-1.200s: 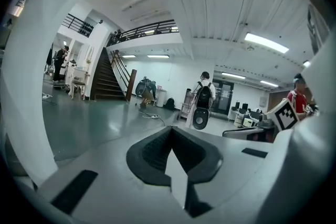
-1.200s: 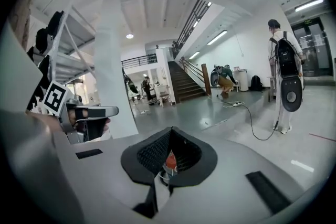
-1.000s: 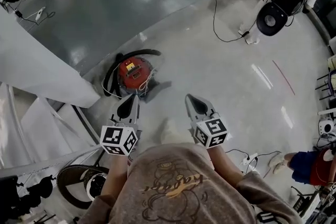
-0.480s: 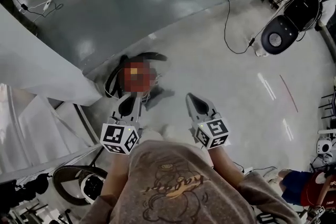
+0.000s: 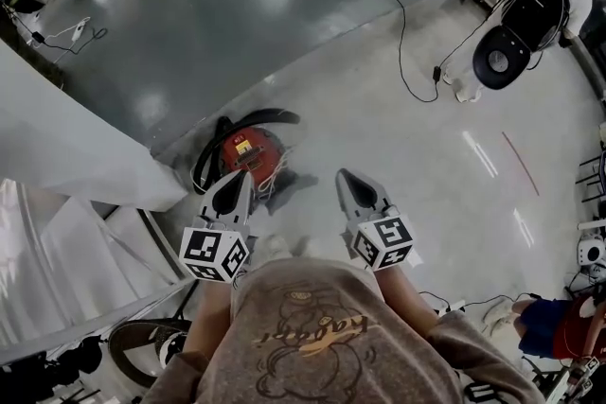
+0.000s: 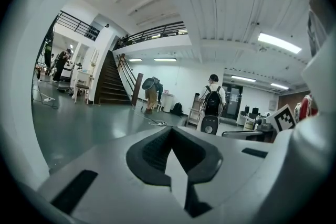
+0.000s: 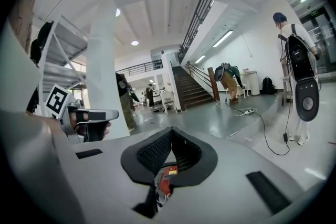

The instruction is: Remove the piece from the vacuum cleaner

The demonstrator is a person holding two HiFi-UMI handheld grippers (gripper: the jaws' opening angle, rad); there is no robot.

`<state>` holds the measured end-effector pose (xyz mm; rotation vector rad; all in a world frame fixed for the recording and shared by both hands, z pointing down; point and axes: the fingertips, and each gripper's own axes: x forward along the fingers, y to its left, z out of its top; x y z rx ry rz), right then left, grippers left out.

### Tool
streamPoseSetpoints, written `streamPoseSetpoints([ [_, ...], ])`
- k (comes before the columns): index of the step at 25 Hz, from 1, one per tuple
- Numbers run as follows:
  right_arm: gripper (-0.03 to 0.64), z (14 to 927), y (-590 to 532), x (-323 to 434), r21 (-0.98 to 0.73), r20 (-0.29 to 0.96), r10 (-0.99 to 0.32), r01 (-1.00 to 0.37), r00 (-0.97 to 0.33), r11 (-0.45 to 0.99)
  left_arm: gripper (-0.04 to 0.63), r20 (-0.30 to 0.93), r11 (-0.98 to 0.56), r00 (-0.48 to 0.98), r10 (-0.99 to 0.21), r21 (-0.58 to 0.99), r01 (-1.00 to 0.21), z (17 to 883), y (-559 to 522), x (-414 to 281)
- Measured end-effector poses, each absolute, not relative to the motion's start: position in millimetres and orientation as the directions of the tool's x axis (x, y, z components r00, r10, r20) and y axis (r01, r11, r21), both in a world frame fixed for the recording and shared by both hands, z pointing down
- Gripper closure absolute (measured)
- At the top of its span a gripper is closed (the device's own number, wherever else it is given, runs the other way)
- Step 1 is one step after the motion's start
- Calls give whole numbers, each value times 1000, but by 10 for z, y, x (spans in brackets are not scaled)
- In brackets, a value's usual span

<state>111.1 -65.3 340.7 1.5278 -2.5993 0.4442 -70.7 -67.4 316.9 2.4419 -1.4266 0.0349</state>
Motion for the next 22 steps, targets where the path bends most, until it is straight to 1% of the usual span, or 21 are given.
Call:
streamPoseSetpoints([
  [8,615,3366,-740,1110,-227,210,-826,-847,-524,480,591,192,-489,540,-820,255,-834,3196,-785,-621],
  [10,605,3369,-769,1103,-239,211,-821,-842,-531,483,584,195,-500,551,-811,258,-827,3196,-809,-602],
  [12,556,3393,-798,1074,-247,214,-810,-832,-546,496,515,193,-509,563,-804,267,-818,3206,-841,-593],
  [13,534,3407,-819,1054,-251,217,-802,-826,-556,504,500,191,-513,568,-800,273,-814,3209,-862,-591],
  [15,443,3421,-856,1007,-263,222,-786,-812,-577,522,455,187,-523,580,-793,280,-805,3207,-897,-579],
  [17,389,3409,-879,977,-279,214,-774,-797,-595,536,382,176,-535,592,-787,284,-796,3199,-927,-561],
  [18,379,3398,-887,969,-287,208,-770,-790,-604,542,334,170,-537,594,-786,288,-793,3197,-943,-557],
  [19,371,3388,-893,961,-293,204,-765,-784,-611,547,307,166,-535,593,-788,292,-793,3196,-958,-562],
  [22,365,3385,-902,941,-298,209,-753,-774,-625,559,285,173,-526,587,-791,298,-797,3218,-974,-589],
])
